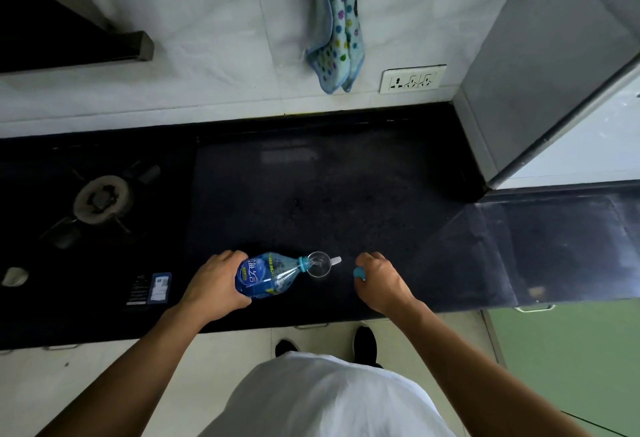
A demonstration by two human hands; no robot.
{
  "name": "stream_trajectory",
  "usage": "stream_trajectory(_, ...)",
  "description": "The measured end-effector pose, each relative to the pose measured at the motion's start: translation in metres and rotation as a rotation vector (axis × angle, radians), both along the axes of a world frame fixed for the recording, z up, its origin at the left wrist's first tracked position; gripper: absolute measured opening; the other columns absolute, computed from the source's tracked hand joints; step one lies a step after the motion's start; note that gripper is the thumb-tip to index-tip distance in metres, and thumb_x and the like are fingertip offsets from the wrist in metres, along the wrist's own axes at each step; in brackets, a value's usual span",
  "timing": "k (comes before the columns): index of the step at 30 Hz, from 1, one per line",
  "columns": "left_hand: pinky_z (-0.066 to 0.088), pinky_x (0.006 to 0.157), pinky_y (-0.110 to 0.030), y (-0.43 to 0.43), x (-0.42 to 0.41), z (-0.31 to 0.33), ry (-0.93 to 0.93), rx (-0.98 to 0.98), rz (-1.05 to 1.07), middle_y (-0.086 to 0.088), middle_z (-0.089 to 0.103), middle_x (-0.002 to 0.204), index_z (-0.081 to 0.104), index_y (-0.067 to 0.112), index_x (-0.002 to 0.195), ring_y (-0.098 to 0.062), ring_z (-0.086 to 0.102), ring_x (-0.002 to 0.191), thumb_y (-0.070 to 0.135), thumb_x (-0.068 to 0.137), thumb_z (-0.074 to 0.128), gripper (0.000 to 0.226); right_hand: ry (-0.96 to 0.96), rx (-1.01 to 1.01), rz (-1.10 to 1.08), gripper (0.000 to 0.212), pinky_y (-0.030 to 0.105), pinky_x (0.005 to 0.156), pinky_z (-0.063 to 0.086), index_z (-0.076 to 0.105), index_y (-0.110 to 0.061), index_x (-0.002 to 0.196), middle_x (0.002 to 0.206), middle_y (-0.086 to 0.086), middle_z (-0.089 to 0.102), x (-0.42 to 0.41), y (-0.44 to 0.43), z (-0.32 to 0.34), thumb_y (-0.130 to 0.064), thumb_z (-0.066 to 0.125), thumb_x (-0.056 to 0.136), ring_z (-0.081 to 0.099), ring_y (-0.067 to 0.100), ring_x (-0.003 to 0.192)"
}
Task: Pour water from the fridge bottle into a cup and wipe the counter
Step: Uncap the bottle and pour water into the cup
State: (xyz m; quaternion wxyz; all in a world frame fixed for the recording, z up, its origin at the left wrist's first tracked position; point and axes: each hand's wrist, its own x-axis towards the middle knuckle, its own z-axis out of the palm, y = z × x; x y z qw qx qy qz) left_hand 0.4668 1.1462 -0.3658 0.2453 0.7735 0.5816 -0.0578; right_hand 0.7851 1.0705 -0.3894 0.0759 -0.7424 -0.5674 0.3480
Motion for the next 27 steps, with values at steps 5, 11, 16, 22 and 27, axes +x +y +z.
stream_trajectory(5, 0.048, 0.077, -0.033, -0.0015, 0.0025, 0.0023, 0.009, -0.010, 0.009, 0.009, 0.056, 0.103, 0.055, 0.028, 0.107, -0.018, 0.054, 0.094, 0.034, 0.052, 0.083, 0.062, 0.001, 0.005, -0.003, 0.028, 0.032, 0.073, 0.052, 0.059, -0.010, 0.121, 0.117, 0.010, 0.055, 0.0000, -0.0012, -0.0012, -0.016, 0.059, 0.093, 0.059, 0.024, 0.087)
stream_trajectory(11, 0.049, 0.078, -0.033, -0.0015, 0.0035, 0.0017, 0.011, -0.014, 0.007, 0.008, 0.056, 0.103, 0.055, 0.027, 0.108, -0.018, 0.054, 0.093, 0.034, 0.052, 0.084, 0.063, -0.003, 0.007, 0.002, 0.029, 0.032, 0.074, 0.052, 0.059, -0.010, 0.121, 0.118, 0.011, 0.055, -0.0007, -0.0017, -0.0007, -0.017, 0.059, 0.093, 0.061, 0.026, 0.091)
stream_trajectory(16, 0.049, 0.079, -0.033, -0.0013, 0.0024, 0.0004, 0.003, -0.029, 0.006, 0.009, 0.054, 0.103, 0.054, 0.028, 0.108, -0.017, 0.053, 0.094, 0.034, 0.052, 0.085, 0.065, -0.003, 0.007, 0.001, 0.030, 0.028, 0.074, 0.048, 0.058, -0.010, 0.123, 0.119, 0.011, 0.054, -0.0001, -0.0018, -0.0009, -0.017, 0.059, 0.094, 0.061, 0.027, 0.096)
stream_trajectory(22, 0.051, 0.077, -0.032, -0.0022, 0.0025, -0.0014, -0.027, -0.049, 0.039, 0.010, 0.054, 0.100, 0.054, 0.029, 0.104, -0.015, 0.055, 0.094, 0.034, 0.049, 0.084, 0.063, -0.005, 0.002, -0.001, 0.029, 0.028, 0.072, 0.048, 0.058, -0.011, 0.123, 0.119, 0.009, 0.054, 0.0012, -0.0032, -0.0019, -0.017, 0.058, 0.094, 0.055, 0.020, 0.086)
stream_trajectory(27, 0.052, 0.078, -0.031, -0.0027, 0.0053, -0.0012, -0.028, -0.061, 0.061, 0.009, 0.054, 0.103, 0.056, 0.029, 0.108, -0.015, 0.057, 0.095, 0.034, 0.049, 0.086, 0.066, -0.016, -0.014, -0.003, 0.028, 0.034, 0.077, 0.054, 0.059, -0.012, 0.122, 0.117, 0.009, 0.055, 0.0027, -0.0036, -0.0012, -0.018, 0.057, 0.094, 0.062, 0.026, 0.093)
